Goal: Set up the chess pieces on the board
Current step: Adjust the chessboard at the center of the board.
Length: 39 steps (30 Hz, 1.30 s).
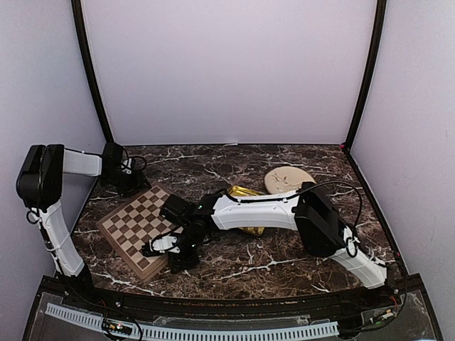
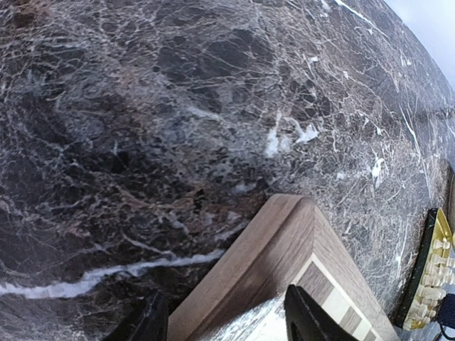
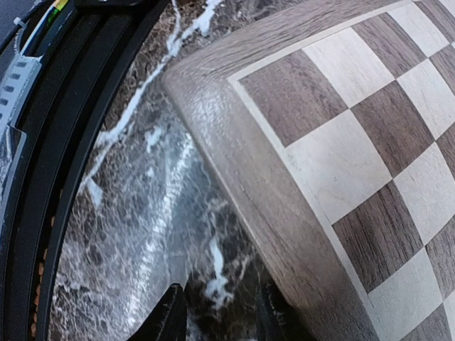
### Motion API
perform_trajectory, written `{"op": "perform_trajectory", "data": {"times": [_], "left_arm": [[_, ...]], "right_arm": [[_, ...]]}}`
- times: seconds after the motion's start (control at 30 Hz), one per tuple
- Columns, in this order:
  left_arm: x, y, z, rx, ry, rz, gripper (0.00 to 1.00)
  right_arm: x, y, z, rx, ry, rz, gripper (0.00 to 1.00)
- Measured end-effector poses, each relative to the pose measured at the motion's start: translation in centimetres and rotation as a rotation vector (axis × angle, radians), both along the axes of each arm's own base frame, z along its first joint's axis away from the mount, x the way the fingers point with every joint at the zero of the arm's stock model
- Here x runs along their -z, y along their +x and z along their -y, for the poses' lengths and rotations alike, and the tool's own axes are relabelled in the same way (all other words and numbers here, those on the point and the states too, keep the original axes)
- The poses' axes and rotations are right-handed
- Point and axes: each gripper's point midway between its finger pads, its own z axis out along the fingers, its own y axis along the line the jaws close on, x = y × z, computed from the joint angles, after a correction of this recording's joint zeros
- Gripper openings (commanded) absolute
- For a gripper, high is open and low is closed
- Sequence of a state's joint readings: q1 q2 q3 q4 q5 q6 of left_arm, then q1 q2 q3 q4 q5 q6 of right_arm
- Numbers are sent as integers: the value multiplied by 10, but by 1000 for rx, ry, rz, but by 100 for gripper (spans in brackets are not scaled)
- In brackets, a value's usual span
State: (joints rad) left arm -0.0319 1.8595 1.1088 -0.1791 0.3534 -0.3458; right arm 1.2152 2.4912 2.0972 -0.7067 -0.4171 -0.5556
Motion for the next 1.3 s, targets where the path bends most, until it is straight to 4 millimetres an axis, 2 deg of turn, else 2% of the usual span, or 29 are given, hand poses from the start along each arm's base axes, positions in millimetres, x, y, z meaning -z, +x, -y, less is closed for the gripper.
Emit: {"op": "perform_trajectory", "data": {"times": [0.1, 0.23, 0.33, 0.4, 0.53, 0.57, 0.63, 0.73, 0.8, 0.9, 1.0, 1.03, 1.1, 1.17, 1.3], "left_arm": [[0, 0, 8, 25, 10, 7, 58], [-2, 0, 15, 49, 23, 8, 60], [-8, -3, 12, 45, 54, 11, 62], [-20, -6, 6, 29, 86, 24, 62], [-61, -14, -7, -26, 141, 87, 66], [-71, -19, -11, -46, 154, 105, 69], [-86, -34, -20, -92, 172, 115, 71], [-86, -61, -30, -151, 193, 65, 75], [-77, -77, -35, -182, 202, 8, 86], [-58, -108, -41, -228, 212, -98, 88], [-52, -131, -43, -267, 204, -153, 89], [-52, -137, -44, -280, 198, -159, 89], [-55, -144, -45, -305, 185, -161, 88], [-53, -149, -47, -330, 166, -166, 87], [-27, -166, -50, -371, 140, -265, 87]], "right_arm": [[0, -10, -10, -13, 17, -22, 35], [2, -11, -7, -17, 19, -29, 36], [-1, -7, 4, -8, 15, -28, 37], [-7, -1, 19, 5, 0, -40, 38], [-39, 26, 47, 53, 26, -40, 42], [-52, 37, 52, 76, 46, -30, 45], [-75, 61, 57, 129, 91, -6, 58], [-93, 96, 58, 226, 141, 10, 70], [-97, 120, 58, 291, 164, 12, 72], [-93, 148, 56, 370, 172, 4, 73], [-82, 160, 48, 406, 165, -8, 75], [-74, 162, 44, 412, 157, -17, 76], [-61, 161, 41, 421, 137, -33, 87], [-46, 158, 42, 429, 101, -49, 91], [-29, 156, 45, 448, 57, -53, 91]]}}
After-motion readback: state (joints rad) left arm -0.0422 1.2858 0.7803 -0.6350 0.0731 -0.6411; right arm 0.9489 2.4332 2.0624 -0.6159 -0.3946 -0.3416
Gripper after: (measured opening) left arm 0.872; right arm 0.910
